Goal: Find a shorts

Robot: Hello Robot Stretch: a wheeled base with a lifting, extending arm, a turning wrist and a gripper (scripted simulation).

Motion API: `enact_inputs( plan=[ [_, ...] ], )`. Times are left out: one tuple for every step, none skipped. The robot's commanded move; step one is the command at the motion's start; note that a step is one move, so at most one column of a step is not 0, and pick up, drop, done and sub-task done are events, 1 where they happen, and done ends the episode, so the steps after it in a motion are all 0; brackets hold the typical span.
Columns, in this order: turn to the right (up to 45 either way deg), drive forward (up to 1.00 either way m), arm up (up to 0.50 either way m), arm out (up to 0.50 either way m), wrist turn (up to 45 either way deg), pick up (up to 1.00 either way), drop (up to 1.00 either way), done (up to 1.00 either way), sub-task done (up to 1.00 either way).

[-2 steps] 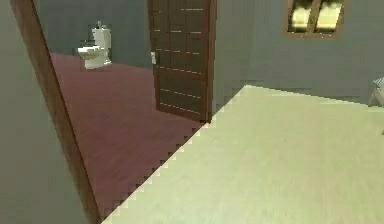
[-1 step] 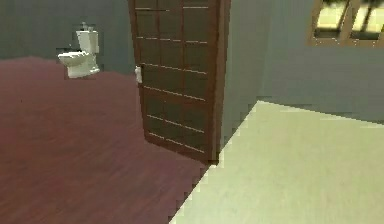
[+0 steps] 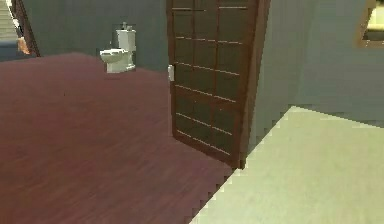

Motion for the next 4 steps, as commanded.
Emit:
enact_inputs(
  plan=[
    [0.0, 0.35, 0.0, 0.0, 0.0, 0.0, 0.0, 0.0, 0.0],
    [-9.0, 0.0, 0.0, 0.0, 0.0, 0.0, 0.0, 0.0, 0.0],
    [-3.0, 0.0, 0.0, 0.0, 0.0, 0.0, 0.0, 0.0, 0.0],
    [0.0, 0.15, 0.0, 0.0, 0.0, 0.0, 0.0, 0.0, 0.0]
  ],
)
